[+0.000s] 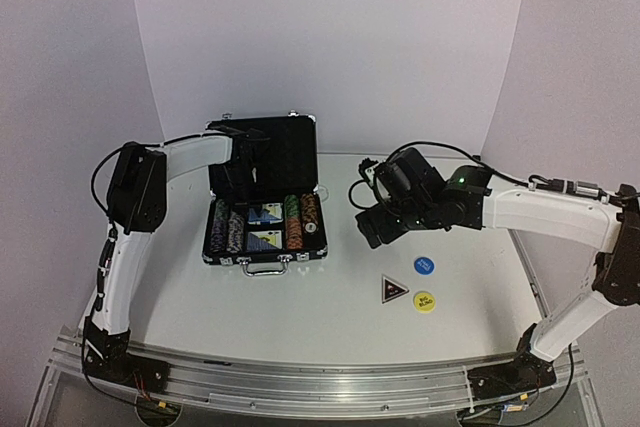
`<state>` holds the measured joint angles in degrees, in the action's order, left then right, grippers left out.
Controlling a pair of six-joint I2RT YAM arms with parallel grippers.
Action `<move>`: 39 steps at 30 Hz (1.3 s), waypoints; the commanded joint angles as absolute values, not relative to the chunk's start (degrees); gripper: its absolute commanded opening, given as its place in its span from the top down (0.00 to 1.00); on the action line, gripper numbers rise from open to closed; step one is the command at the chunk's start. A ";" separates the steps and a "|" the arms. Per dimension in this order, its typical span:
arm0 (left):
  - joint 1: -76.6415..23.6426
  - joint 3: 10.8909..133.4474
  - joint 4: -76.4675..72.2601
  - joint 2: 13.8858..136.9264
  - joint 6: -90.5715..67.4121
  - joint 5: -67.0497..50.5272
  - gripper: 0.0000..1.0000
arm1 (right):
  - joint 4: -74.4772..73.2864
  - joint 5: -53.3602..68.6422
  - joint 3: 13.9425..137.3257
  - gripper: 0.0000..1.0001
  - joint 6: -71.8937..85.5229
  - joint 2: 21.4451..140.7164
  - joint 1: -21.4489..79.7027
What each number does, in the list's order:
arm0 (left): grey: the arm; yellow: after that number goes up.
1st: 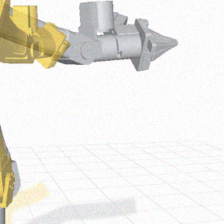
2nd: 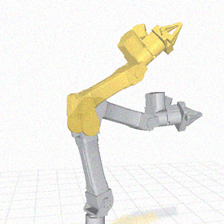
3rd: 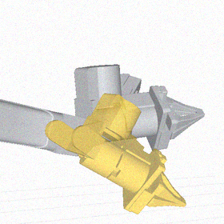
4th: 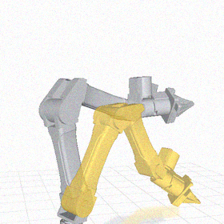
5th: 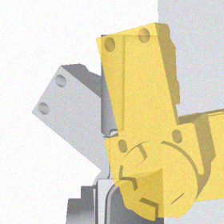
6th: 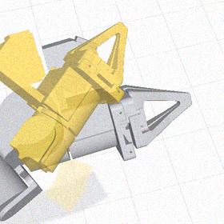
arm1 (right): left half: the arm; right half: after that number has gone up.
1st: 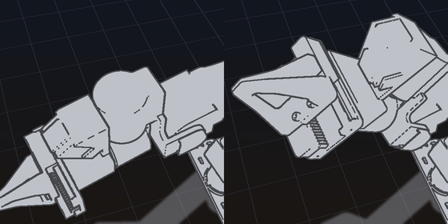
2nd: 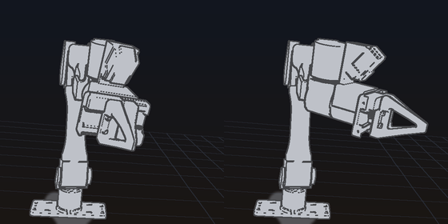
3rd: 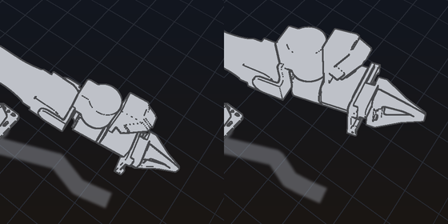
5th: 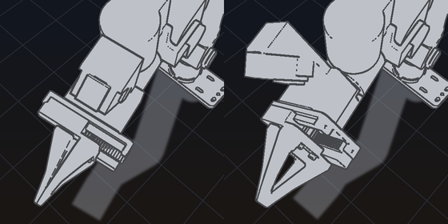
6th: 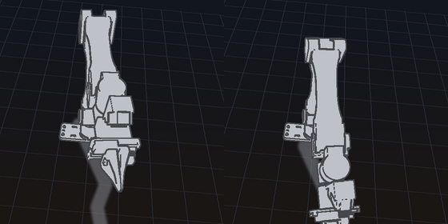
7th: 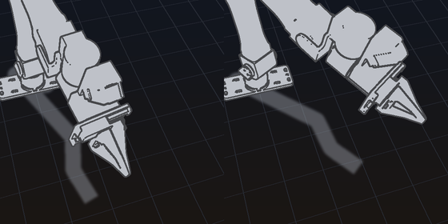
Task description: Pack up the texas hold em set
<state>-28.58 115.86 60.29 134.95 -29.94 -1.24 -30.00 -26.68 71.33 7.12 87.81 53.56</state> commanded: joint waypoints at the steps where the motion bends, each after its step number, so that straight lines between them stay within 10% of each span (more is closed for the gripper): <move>1: -28.65 114.98 50.08 133.34 -28.68 -2.55 0.64 | -29.18 -30.27 73.85 0.10 10.44 86.08 53.66; 39: -28.21 98.18 38.38 128.15 -27.84 -11.30 0.46 | -32.05 -19.70 56.88 0.02 28.42 80.09 51.82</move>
<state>-28.18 101.33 38.60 127.88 -28.46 -9.73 -30.51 -27.03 57.30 25.63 77.70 53.03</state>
